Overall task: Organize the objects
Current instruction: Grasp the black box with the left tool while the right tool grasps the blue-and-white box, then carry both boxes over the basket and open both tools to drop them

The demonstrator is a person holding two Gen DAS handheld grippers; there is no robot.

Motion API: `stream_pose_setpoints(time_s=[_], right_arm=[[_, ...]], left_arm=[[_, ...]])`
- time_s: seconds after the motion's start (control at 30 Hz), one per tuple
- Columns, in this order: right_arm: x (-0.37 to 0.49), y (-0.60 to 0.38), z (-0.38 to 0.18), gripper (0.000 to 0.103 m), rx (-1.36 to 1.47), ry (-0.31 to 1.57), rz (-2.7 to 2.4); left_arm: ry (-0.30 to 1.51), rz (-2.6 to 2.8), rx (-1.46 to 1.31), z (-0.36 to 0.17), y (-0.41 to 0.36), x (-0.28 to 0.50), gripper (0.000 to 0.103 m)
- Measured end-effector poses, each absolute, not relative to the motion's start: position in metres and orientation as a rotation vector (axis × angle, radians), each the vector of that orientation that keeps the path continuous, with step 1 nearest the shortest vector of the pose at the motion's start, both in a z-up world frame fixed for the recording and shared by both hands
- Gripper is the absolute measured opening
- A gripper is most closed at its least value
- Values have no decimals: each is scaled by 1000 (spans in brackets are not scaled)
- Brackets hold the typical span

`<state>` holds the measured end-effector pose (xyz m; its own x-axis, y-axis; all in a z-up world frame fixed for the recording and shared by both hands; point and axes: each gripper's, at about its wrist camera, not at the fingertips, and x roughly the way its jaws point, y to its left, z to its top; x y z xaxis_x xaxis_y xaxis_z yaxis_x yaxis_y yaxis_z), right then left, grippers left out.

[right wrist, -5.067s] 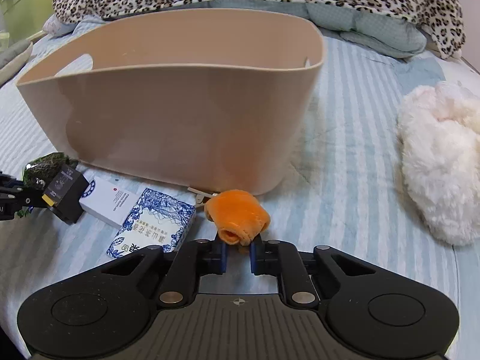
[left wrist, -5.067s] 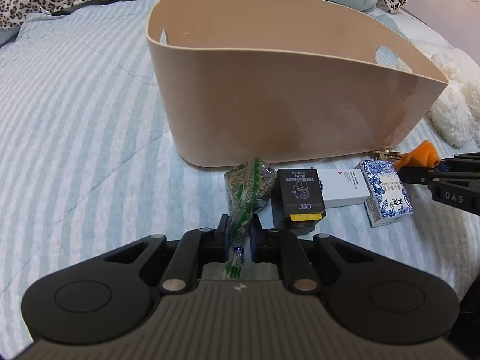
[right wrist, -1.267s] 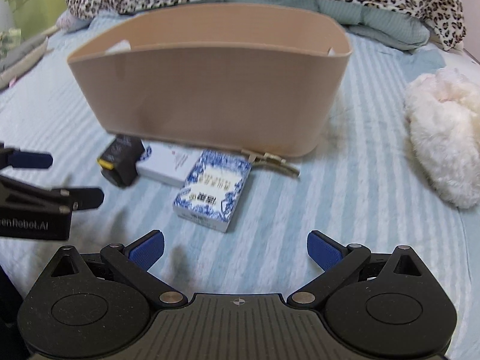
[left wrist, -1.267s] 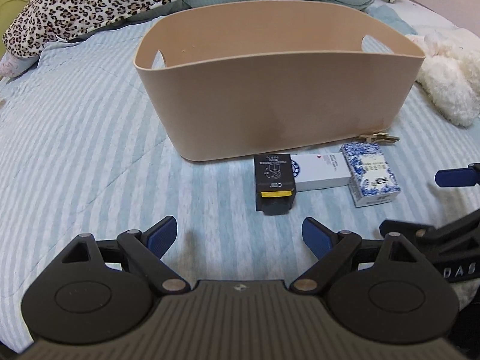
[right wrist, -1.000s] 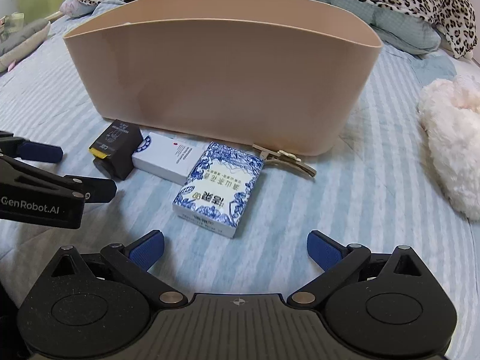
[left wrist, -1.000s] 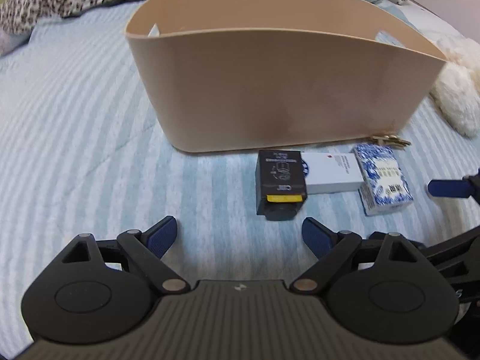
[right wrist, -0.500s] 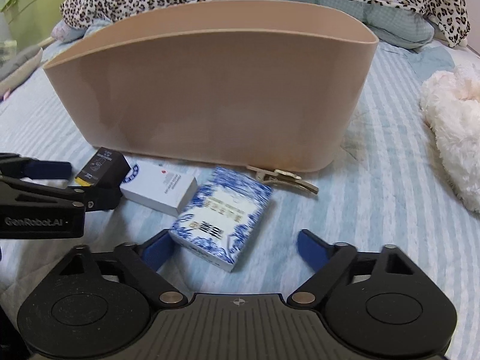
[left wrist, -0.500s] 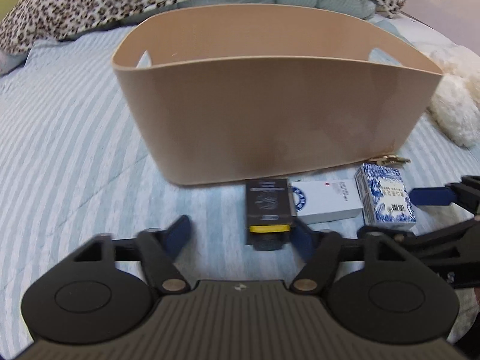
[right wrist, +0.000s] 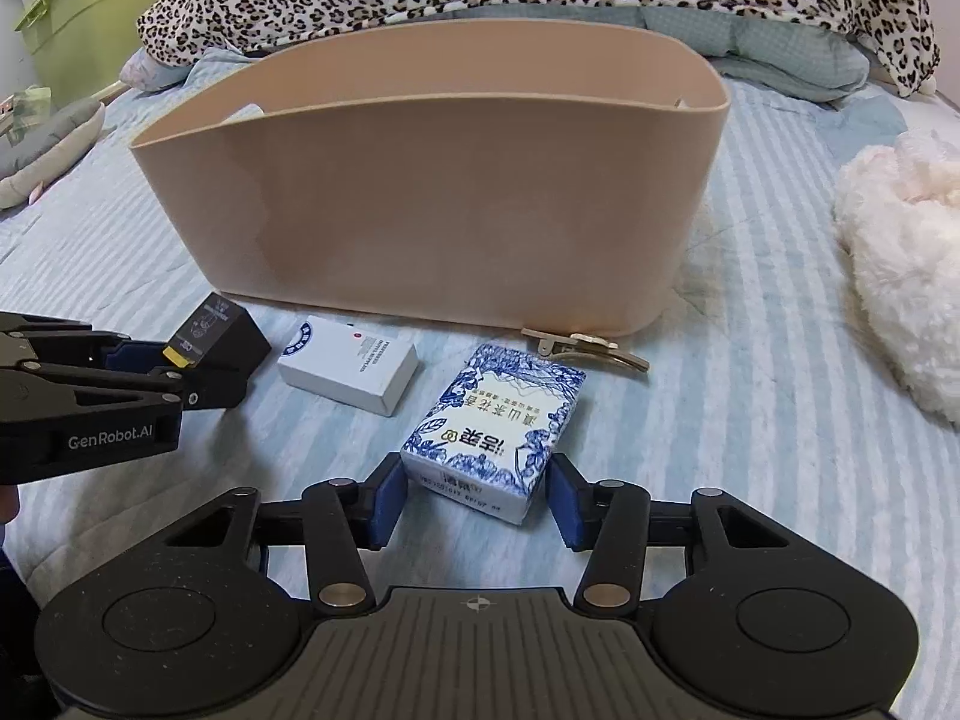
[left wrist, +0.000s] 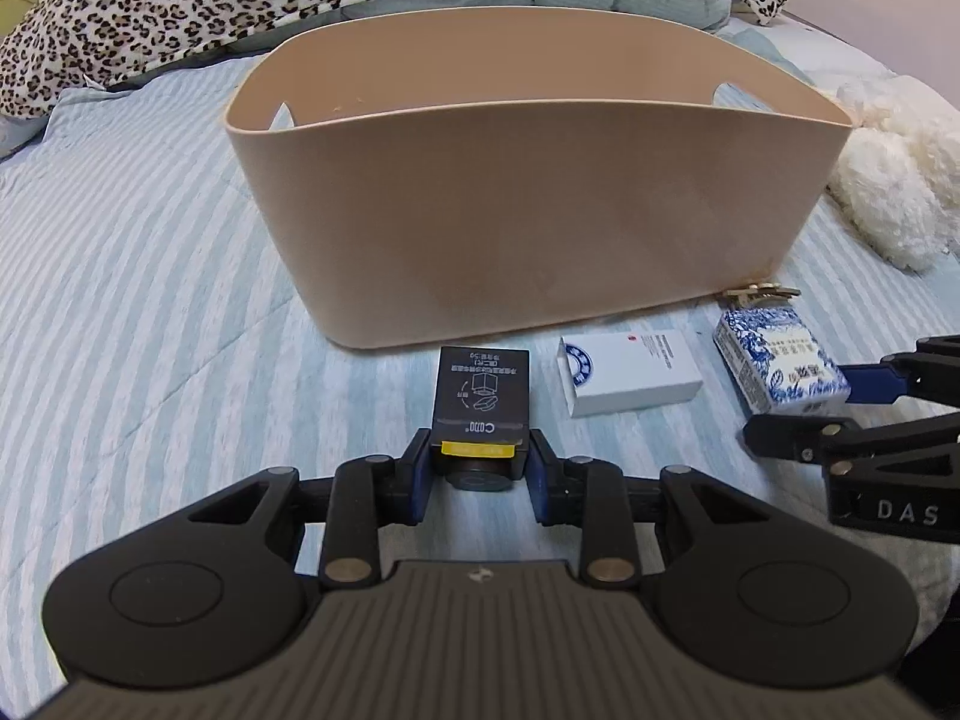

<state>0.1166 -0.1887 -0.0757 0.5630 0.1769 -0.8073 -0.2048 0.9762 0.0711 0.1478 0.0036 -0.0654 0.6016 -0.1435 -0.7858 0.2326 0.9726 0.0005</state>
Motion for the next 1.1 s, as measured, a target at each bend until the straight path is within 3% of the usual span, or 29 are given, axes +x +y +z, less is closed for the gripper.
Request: stream_pose_setpoints(time_s=[0.6, 1.1], right_arm=[[85, -199, -40, 44, -7, 854, 213], [101, -208, 43, 44, -5, 604, 207]], left_arm=[[835, -230, 78, -28, 7, 115, 33], [588, -224, 96, 57, 3, 117, 33]])
